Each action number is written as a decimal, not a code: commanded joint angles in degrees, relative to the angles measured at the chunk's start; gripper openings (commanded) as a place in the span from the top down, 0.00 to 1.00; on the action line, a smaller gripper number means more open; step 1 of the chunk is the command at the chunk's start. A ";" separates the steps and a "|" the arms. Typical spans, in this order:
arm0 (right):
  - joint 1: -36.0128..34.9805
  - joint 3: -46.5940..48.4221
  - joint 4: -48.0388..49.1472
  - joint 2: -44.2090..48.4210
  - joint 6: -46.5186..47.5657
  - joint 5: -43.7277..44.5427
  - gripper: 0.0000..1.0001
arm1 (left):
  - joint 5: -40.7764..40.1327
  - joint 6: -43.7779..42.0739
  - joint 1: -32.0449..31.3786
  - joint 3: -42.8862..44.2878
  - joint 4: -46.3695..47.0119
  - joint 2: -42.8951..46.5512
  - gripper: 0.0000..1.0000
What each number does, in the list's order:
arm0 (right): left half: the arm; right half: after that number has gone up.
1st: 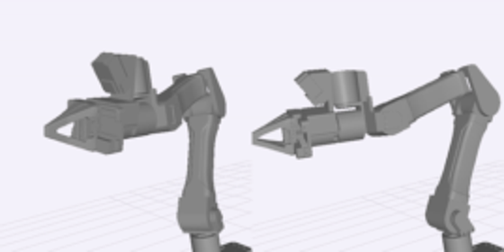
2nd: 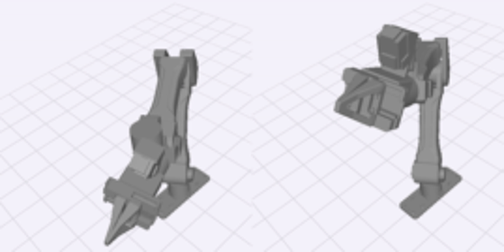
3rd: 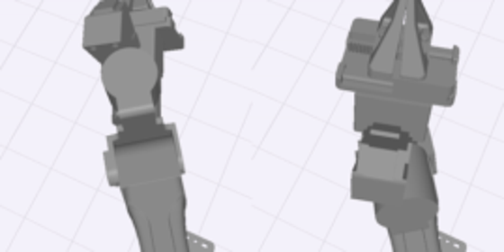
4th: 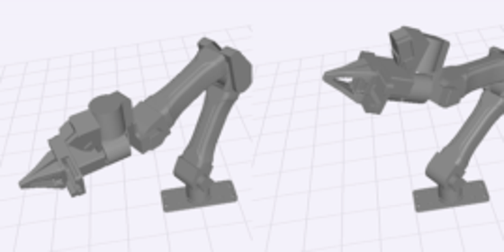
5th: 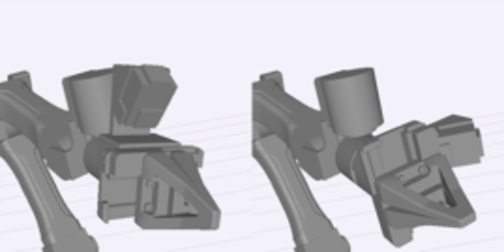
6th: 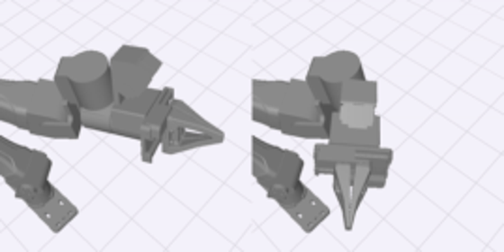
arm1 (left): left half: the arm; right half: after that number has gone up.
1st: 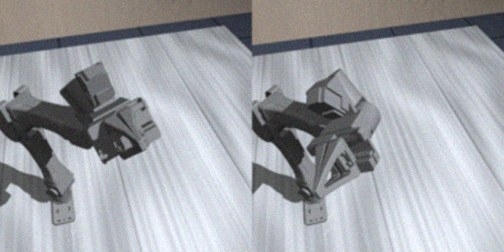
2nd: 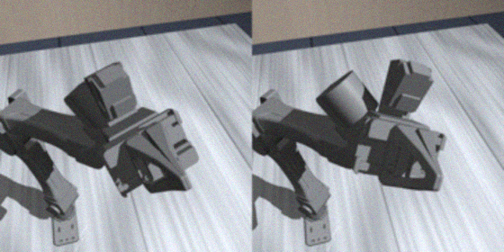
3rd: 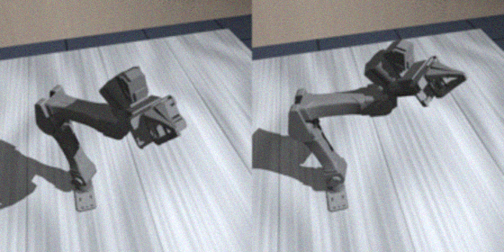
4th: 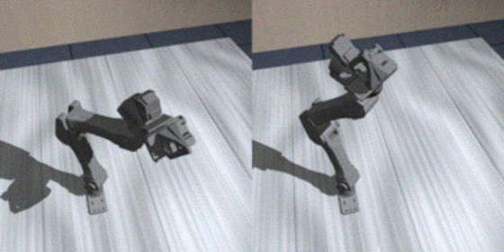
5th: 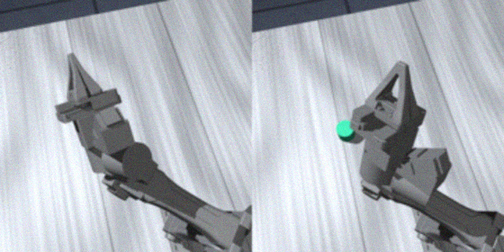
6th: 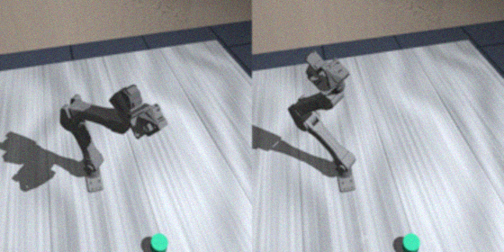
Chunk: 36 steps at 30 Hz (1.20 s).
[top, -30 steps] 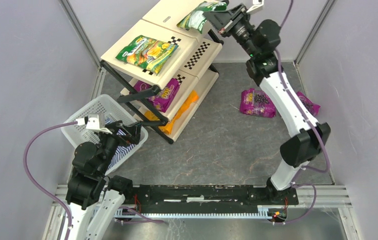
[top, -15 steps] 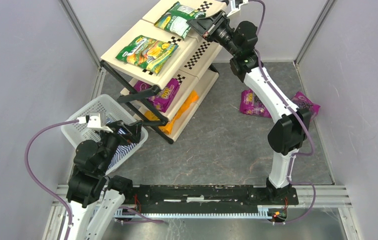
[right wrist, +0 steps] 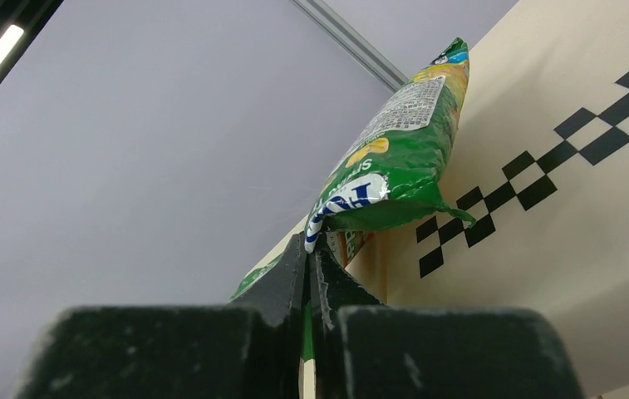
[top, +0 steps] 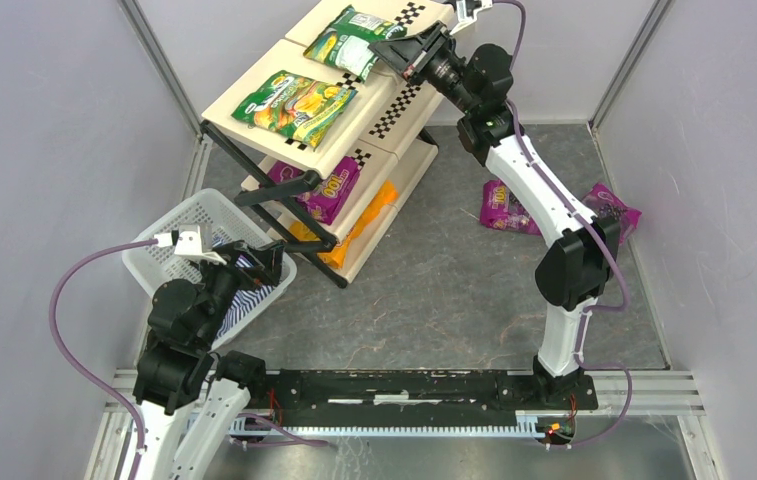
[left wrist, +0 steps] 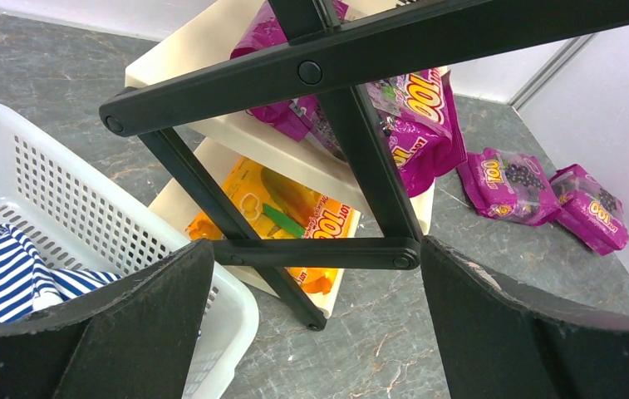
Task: Place and organize the candy bags onto the shelf
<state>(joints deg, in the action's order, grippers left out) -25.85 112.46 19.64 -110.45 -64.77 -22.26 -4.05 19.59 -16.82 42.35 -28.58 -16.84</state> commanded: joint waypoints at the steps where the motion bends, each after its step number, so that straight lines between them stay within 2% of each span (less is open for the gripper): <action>1: -0.32 -0.85 4.02 0.16 -0.78 -1.07 0.94 | -0.44 -3.16 0.30 0.26 1.39 -0.34 0.00; 7: -0.91 -2.42 6.07 -0.01 -2.22 -0.62 0.90 | -0.44 -3.16 0.32 0.28 1.44 -0.30 0.00; 24: -1.09 -0.99 1.75 -0.21 1.58 2.69 0.76 | -0.62 -3.16 0.30 0.30 1.28 0.10 0.00; 26: -1.04 -1.30 0.76 0.35 2.47 3.11 0.73 | -0.59 -3.14 0.30 0.28 1.32 0.07 0.00; 31: -0.87 -3.67 -0.36 2.70 4.17 4.30 0.56 | -0.76 -3.15 0.30 0.33 1.27 0.61 0.00; 36: -0.16 -6.45 -3.53 5.80 6.40 7.03 0.44 | -0.83 -3.07 0.30 0.27 1.32 0.87 0.00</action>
<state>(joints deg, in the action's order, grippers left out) -27.00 108.33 20.75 -107.59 -62.74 -19.42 -4.40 19.59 -16.82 42.35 -28.58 -16.40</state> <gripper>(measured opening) 0.524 0.997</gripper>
